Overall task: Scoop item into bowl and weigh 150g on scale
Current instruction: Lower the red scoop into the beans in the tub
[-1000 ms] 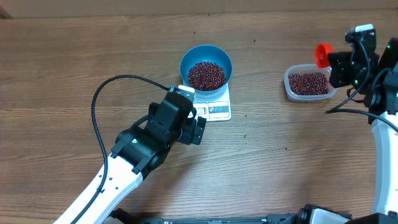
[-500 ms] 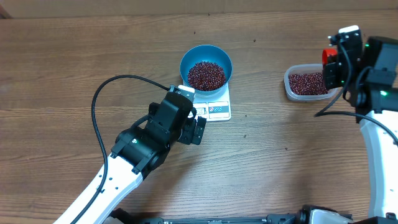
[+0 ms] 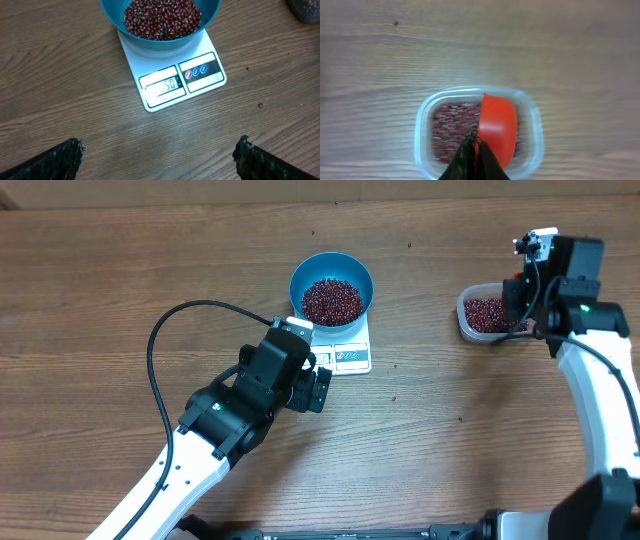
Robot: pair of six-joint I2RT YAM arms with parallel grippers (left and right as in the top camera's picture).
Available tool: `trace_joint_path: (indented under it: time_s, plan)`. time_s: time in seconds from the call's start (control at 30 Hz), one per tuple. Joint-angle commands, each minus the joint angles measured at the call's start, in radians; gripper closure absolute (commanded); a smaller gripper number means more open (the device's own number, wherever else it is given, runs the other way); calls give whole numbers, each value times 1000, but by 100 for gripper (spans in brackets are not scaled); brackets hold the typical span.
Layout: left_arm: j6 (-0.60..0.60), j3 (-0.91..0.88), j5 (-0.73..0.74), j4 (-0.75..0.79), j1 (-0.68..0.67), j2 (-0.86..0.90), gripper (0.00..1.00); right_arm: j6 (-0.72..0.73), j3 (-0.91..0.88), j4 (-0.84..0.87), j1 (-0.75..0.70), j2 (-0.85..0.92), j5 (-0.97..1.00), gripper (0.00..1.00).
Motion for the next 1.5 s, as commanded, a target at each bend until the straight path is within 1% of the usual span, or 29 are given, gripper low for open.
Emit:
trace_joint_path:
  time_s: [0.0, 0.13, 0.2, 0.33, 0.37, 0.4, 0.43, 0.47, 0.57, 0.67, 0.73, 0.77, 0.83, 1.03, 1.17, 1.3, 1.47]
  plan:
    - [-14, -3, -14, 3, -3, 0, 0, 304, 3, 11, -18, 60, -114, 96]
    - [-14, -3, -14, 3, -3, 0, 1, 460, 2, 21, -32, 113, -121, 96]
    - [-14, -3, -14, 3, -3, 0, 0, 507, 2, 23, -37, 136, -121, 96]
    - [-13, -3, -14, 3, -3, 0, 0, 539, 2, 23, -39, 174, -124, 96]
    - [-13, -3, -14, 3, -3, 0, 0, 539, 2, 23, -39, 180, -127, 94]
    - [-14, -3, -13, 3, -3, 0, 0, 539, 2, 21, -39, 182, -129, 88]
    - [-13, -3, -14, 3, -3, 0, 0, 539, 2, 19, -39, 182, -129, 73]
    - [-14, -3, -14, 3, -3, 0, 0, 539, 2, 17, -39, 182, -129, 63]
    - [-14, -3, -14, 3, -3, 0, 0, 539, 2, 16, -39, 182, -128, 41]
    - [-13, -3, -14, 3, -3, 0, 0, 538, 2, -9, -39, 182, -128, 29]
    - [-14, -3, -14, 3, -3, 0, 0, 523, 2, -31, -39, 182, -128, 12]
    - [-14, -3, -14, 3, -3, 0, 0, 523, 2, -40, -39, 182, -128, 6]
    - [-14, -3, -14, 3, -3, 0, 0, 521, 2, -53, -39, 182, -128, 0]
    - [-14, -3, -14, 3, -3, 0, 0, 491, 3, -104, -39, 169, -116, 0]
    - [-13, -3, -14, 3, -3, 0, 0, 451, 3, -129, -39, 127, -98, 0]
    - [-14, -3, -14, 3, -3, 0, 1, 365, 3, -167, -39, 38, -98, 0]
    - [-14, -3, -14, 3, -3, 0, 0, 292, 4, -222, -39, -71, -62, 0]
